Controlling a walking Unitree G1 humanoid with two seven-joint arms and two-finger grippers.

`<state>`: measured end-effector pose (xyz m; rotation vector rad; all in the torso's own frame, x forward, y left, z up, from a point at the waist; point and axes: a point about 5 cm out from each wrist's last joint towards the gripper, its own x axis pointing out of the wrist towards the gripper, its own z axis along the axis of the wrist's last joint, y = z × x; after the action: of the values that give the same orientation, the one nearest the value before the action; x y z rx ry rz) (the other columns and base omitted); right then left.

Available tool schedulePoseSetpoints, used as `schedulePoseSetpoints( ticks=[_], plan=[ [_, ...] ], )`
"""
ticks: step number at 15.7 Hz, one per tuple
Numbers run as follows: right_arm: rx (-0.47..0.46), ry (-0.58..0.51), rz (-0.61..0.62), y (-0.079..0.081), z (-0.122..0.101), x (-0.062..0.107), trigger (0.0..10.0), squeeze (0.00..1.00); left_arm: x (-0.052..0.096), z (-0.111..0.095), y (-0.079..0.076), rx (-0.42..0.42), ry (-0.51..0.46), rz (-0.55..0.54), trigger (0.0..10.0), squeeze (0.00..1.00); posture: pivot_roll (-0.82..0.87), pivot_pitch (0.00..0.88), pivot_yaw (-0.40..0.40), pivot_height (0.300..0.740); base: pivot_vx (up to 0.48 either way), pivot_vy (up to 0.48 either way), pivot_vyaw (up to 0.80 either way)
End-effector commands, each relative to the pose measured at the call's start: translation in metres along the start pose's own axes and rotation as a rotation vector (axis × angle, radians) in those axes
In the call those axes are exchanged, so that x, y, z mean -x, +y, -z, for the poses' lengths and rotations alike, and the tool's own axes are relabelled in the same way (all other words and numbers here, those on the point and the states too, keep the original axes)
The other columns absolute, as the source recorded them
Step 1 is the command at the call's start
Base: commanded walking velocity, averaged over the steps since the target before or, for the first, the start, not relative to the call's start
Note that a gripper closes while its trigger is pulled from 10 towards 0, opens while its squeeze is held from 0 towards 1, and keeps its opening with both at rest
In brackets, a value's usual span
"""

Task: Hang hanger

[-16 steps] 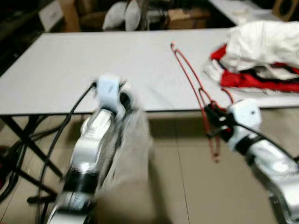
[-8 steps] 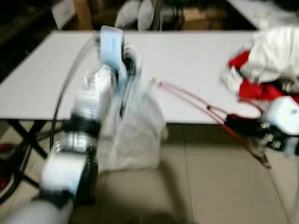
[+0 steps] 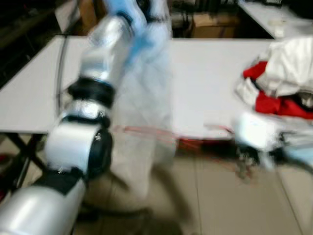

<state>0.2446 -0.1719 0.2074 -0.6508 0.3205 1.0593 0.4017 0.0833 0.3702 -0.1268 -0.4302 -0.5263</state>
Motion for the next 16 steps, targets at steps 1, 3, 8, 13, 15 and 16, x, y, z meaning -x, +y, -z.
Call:
schedulePoseSetpoints(
  ticks=[1, 3, 8, 13, 15, 16],
  plan=[
    [0.038, 0.103, 0.071, -0.010, 0.012, -0.008, 10.0, 0.00, 0.001, -0.050, 0.008, -0.018, -0.164, -0.002, 10.0, 0.00, -0.08, 0.000, 0.042, 0.740, 0.000, 0.000, 0.00],
    [0.071, 0.197, 0.267, -0.046, 0.019, -0.008, 10.0, 0.00, 0.002, -0.066, 0.013, -0.003, -0.209, 0.002, 10.0, 0.00, -0.08, 0.000, 0.041, 0.740, 0.000, 0.000, 0.00],
    [0.353, -0.102, 0.809, -0.138, -0.063, 0.003, 10.0, 0.00, 0.014, -0.099, 0.045, -0.082, -0.267, -0.089, 10.0, 0.00, -0.07, 0.000, 0.032, 0.740, 0.000, 0.000, 0.00],
    [0.455, -0.216, 0.996, -0.167, -0.095, 0.004, 10.0, 0.00, 0.034, -0.099, 0.080, -0.117, -0.252, -0.229, 10.0, 0.00, -0.06, 0.000, 0.015, 0.740, 0.000, 0.000, 0.00],
    [0.553, -0.198, 1.067, -0.173, -0.093, -0.003, 10.0, 0.00, 0.037, -0.071, 0.084, -0.150, -0.169, -0.249, 10.0, 0.00, -0.06, 0.000, 0.016, 0.740, 0.000, 0.000, 0.00],
    [0.565, -0.192, 1.087, -0.175, -0.092, -0.005, 10.0, 0.00, 0.038, -0.058, 0.085, -0.168, -0.132, -0.259, 10.0, 0.00, -0.06, 0.000, 0.019, 0.740, 0.000, 0.000, 0.00]
  ],
)
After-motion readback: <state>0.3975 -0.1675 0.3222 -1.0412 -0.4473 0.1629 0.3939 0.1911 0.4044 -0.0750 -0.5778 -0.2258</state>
